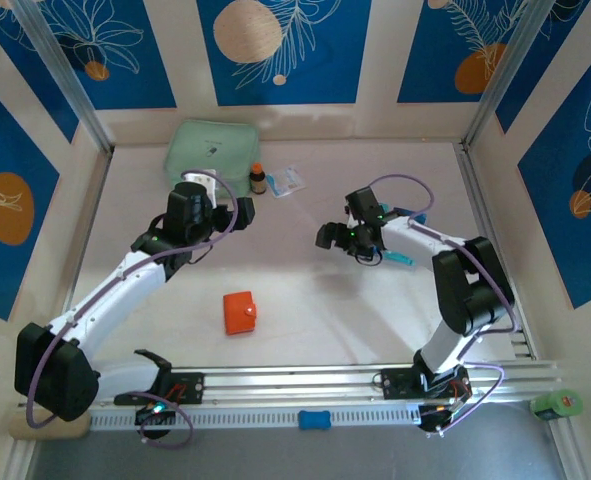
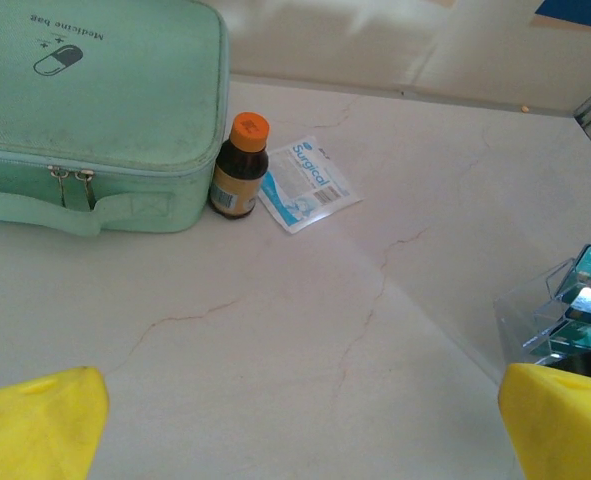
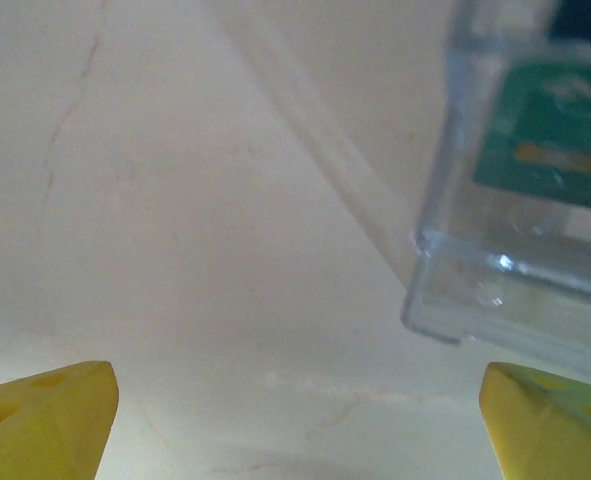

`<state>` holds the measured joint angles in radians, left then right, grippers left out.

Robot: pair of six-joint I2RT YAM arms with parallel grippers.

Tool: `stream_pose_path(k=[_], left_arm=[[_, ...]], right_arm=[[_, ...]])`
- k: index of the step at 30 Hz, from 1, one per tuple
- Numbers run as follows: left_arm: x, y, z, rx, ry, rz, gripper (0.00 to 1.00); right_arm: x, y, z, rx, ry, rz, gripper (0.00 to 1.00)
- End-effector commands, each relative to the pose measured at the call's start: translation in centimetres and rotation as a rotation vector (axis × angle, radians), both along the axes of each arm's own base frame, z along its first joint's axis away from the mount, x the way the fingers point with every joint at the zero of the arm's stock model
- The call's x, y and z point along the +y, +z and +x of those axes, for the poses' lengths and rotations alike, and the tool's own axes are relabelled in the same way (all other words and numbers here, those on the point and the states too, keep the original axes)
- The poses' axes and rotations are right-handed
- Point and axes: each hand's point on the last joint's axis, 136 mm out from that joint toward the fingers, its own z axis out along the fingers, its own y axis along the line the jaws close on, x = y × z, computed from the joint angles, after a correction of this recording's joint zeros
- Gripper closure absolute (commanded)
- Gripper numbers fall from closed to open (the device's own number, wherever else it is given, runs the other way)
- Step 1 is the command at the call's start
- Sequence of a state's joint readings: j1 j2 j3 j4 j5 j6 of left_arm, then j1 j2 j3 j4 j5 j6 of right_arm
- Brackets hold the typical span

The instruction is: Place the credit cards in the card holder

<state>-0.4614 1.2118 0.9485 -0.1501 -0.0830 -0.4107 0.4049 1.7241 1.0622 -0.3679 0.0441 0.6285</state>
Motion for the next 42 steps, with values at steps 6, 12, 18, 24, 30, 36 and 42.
stream_pose_path(k=[6,12,18,24,30,36,42], left_arm=[[0.1,0.2,-0.6,-0.012,0.000,0.011,0.00],[0.2,0.1,-0.6,-0.006,0.006,0.011,0.00],[0.3,0.2,-1.0,-0.005,0.010,0.007,0.00],[0.8,0.1,-1.6,-0.003,0.026,-0.005,0.00],[1.9,-0.9,-2.4,0.015,0.064,0.005,0.00],[3.8,-1.8,-3.3,0.033,0.135,0.053,0.00],[4.7,-2.5,-3.9,0.043,0.154,0.085,0.00]], right_arm=[[1.2,-0.8,3.0,0.006,0.012,-0.022,0.07],[2.4,-0.4,5.8,-0.012,0.044,-0.014,0.07],[4.9,2.3,5.3,-0.047,0.152,0.066,0.09],[8.2,5.3,0.0,-0.036,0.267,0.168,0.13],[11.8,5.7,-7.2,0.020,0.350,0.244,0.19],[15.3,3.9,-12.9,0.089,0.407,0.252,0.31],[17.4,2.6,-17.2,0.167,0.430,0.290,0.59]])
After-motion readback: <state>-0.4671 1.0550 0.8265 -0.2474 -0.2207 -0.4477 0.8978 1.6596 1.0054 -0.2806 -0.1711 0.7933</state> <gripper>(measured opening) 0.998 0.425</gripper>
